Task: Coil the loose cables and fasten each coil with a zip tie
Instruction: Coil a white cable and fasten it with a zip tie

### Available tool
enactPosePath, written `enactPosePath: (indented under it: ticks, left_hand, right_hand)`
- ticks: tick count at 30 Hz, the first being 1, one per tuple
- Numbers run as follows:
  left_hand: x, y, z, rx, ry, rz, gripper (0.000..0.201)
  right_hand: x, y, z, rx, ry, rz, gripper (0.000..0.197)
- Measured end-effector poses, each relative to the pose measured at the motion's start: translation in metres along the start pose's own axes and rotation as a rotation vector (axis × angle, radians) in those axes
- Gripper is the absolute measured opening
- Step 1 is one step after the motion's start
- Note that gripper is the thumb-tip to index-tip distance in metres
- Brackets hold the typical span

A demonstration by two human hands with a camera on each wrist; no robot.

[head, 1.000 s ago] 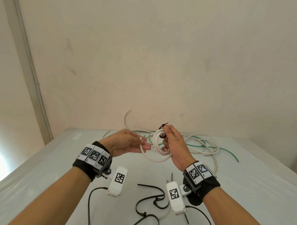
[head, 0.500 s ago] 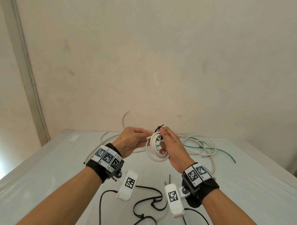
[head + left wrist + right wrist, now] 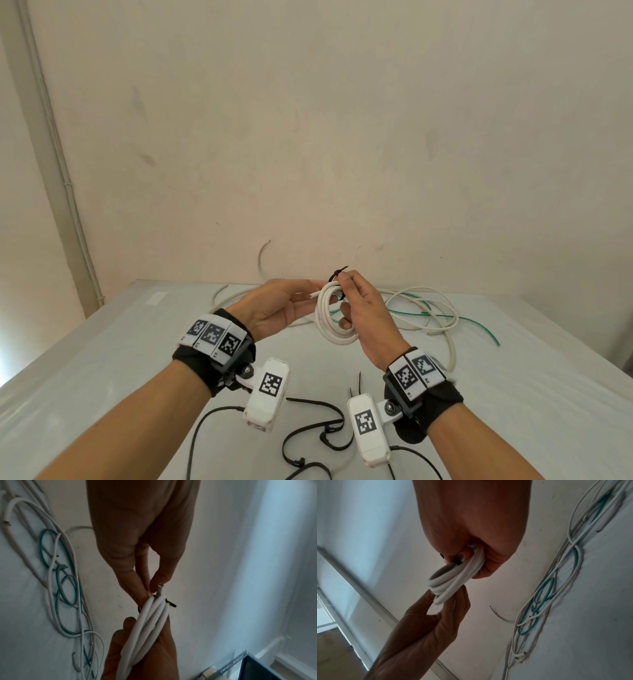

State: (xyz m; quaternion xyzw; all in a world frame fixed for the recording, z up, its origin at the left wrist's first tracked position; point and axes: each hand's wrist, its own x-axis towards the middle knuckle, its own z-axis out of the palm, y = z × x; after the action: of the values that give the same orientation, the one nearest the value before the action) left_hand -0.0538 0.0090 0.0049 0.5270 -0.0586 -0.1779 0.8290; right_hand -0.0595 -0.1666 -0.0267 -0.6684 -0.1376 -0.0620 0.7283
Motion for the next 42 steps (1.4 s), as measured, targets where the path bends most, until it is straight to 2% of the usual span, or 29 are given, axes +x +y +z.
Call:
enactPosePath:
  ticks: [5,9,13,18,23,26,32,35,42]
  left_hand:
    - [-0.011,0.005,-0.009,-0.031,-0.141,-0.050,0.045]
    - [-0.017,0.003,-0.012,0.035,-0.206,-0.001,0.049]
    - [-0.014,0.000,-0.010,0.111,-0.161,0.062,0.054]
    - [-0.008,-0.003,-0.011,0.110,-0.072,0.115,0.043]
    - [-0.012,-0.006,-0.006,0.055,-0.158,0.118,0.046]
    - [-0.013,-0.006,-0.006,0.078,-0.178,0.100,0.055]
    - [-0.011,-0.010,0.001,0.073,-0.004,0.137,0.039]
    - [-0.009,-0.014,0.003,0.064,0.055,0.160,0.038]
    - [-0.016,-0.014,0.021,0.078,0.078,0.227,0.030]
  right_hand:
    - [0.005,-0.002,-0.003,-0.015,0.048,-0.025,0.026]
    - [0.006,-0.002,-0.004,-0.024,0.087,-0.018,0.026]
    - [0.003,-0.001,0.000,-0.014,0.099,-0.005,0.026]
    - [0.001,-0.003,0.003,-0.065,0.046,-0.037,0.027]
    - [0.002,-0.009,0.004,-0.106,0.128,-0.074,0.028]
    - [0.002,-0.008,0.001,-0.115,0.150,-0.065,0.027]
    - [-0.001,-0.009,0.000,-0.059,0.129,-0.065,0.026]
    - [-0.002,-0.010,-0.002,-0.071,0.123,-0.076,0.025]
    - [-0.003,-0.011,-0.003,-0.091,0.215,-0.091,0.027]
